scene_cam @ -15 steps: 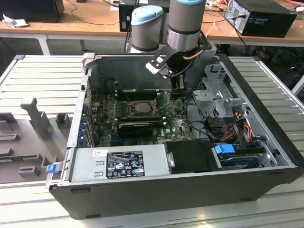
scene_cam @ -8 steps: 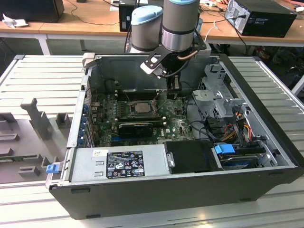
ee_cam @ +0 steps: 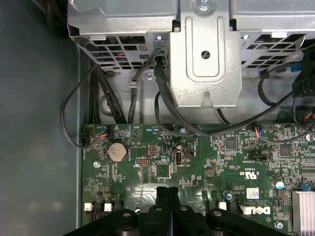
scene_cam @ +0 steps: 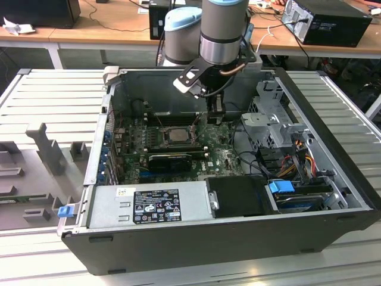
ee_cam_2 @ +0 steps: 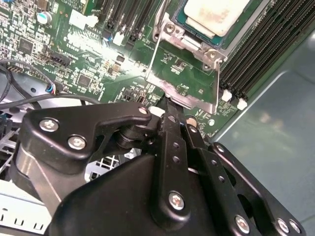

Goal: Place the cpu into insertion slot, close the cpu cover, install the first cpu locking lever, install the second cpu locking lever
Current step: 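Close the cpu cover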

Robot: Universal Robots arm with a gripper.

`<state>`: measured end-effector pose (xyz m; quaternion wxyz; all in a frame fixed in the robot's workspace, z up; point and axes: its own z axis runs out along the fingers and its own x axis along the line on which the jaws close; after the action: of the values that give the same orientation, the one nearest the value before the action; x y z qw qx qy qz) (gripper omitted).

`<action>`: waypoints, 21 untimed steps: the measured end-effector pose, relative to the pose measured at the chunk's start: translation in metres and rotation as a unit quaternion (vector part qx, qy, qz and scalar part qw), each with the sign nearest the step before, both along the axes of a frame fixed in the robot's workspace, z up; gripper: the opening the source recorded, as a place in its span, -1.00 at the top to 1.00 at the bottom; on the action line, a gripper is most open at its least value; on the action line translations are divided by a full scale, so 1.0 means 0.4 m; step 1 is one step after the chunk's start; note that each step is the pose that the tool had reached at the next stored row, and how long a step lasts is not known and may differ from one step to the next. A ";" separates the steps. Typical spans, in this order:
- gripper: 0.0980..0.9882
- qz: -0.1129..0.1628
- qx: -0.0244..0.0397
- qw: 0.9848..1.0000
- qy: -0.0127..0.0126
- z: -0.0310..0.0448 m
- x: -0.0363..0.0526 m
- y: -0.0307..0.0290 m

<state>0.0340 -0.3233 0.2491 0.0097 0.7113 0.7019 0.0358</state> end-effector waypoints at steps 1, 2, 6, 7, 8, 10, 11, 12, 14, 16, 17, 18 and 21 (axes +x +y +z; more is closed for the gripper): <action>0.98 0.000 0.000 1.000 0.000 0.000 0.000 0.000; 0.98 0.000 0.000 1.000 0.000 0.000 -0.001 0.000; 0.98 0.000 0.000 1.000 0.000 0.000 -0.006 0.000; 0.98 0.000 0.000 1.000 0.000 0.000 -0.007 0.000; 0.98 0.000 0.000 1.000 0.000 0.000 -0.008 0.000; 0.98 0.000 0.000 1.000 0.000 0.000 -0.011 0.000; 0.98 0.000 0.000 1.000 0.000 0.000 -0.013 0.000; 0.98 0.000 0.000 1.000 0.000 0.000 -0.014 0.000; 0.98 0.000 0.000 1.000 0.000 0.000 -0.021 0.000; 0.98 0.000 0.000 1.000 0.000 0.000 -0.036 0.000; 0.98 0.000 0.000 1.000 0.000 0.000 -0.046 0.000; 0.98 0.000 0.000 1.000 0.000 0.000 -0.053 0.000; 0.98 0.000 0.000 1.000 0.000 0.000 -0.061 0.000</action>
<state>0.0098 -0.3233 0.2491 0.0097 0.7113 0.7019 0.0359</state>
